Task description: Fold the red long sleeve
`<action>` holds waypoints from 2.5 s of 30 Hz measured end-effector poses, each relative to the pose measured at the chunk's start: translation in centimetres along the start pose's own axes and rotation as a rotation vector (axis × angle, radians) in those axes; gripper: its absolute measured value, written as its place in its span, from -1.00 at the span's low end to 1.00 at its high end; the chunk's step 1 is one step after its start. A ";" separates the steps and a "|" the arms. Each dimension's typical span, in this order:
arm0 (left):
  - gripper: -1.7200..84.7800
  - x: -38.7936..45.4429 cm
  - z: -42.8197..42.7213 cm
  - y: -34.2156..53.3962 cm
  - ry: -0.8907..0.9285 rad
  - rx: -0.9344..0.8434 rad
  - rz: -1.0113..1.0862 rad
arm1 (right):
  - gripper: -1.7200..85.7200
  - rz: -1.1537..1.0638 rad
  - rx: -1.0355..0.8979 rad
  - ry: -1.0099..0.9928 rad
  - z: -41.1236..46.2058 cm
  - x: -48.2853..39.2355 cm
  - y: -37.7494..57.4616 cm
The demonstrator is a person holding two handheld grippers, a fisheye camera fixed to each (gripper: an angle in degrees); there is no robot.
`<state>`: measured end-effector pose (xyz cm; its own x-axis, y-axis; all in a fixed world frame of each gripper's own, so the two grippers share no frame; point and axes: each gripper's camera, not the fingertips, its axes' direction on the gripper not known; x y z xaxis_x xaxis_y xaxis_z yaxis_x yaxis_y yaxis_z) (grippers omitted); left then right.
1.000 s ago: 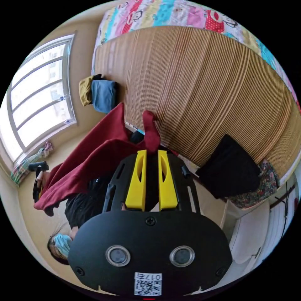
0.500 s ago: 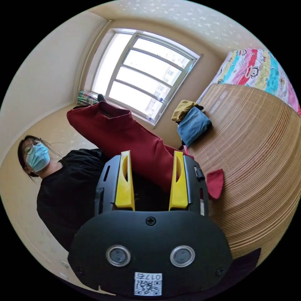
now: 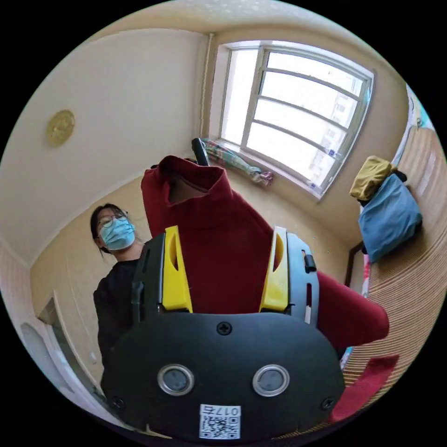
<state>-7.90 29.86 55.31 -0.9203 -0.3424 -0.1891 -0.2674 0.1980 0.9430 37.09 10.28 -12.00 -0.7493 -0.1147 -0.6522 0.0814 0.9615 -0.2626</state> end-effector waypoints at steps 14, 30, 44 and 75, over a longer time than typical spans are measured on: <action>-0.98 2.7 -0.6 -1.1 0.085 0.132 -0.009 | -0.89 -0.040 0.026 0.092 -5.4 -11.1 2.8; -0.98 17.0 -3.3 -4.2 -0.988 -0.007 0.053 | -0.89 -0.384 0.241 1.004 2.8 -43.0 6.3; -0.97 7.6 2.4 -18.0 -1.405 0.019 0.173 | -0.91 -0.495 0.579 1.817 9.0 -53.5 -3.8; -0.84 -15.8 -41.1 0.9 -1.620 -0.909 -1.443 | -0.95 1.140 0.038 1.472 -29.2 -15.8 7.8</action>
<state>18.09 -2.31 70.41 0.1537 0.9778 -0.1425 -0.9734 0.1251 -0.1920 30.37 26.93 17.01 -0.2226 0.8020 0.5543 0.8882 0.4012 -0.2239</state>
